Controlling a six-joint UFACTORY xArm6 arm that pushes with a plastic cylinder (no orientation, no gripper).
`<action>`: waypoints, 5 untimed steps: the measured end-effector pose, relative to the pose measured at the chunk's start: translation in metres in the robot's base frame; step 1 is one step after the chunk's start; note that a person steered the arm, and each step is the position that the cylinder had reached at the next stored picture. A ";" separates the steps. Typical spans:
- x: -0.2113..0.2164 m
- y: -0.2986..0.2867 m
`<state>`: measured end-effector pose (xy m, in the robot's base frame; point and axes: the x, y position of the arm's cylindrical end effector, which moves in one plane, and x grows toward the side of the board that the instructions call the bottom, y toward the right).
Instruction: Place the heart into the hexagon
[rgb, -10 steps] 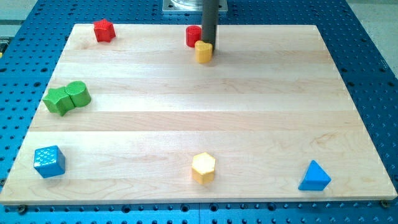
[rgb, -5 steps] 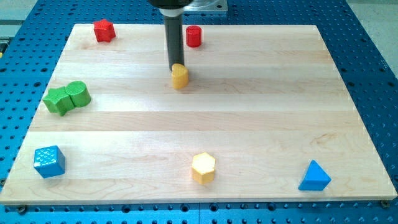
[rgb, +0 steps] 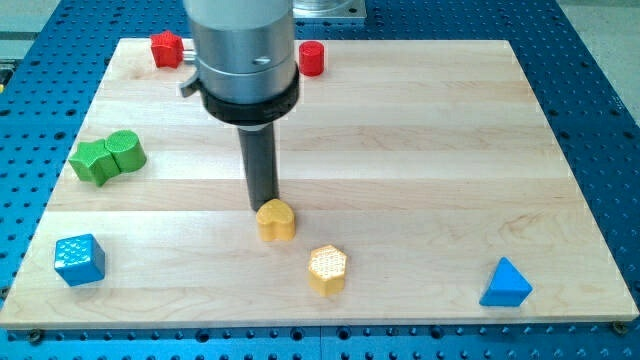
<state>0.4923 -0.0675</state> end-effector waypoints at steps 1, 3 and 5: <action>0.014 -0.030; 0.032 0.014; 0.034 0.050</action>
<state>0.5260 -0.0179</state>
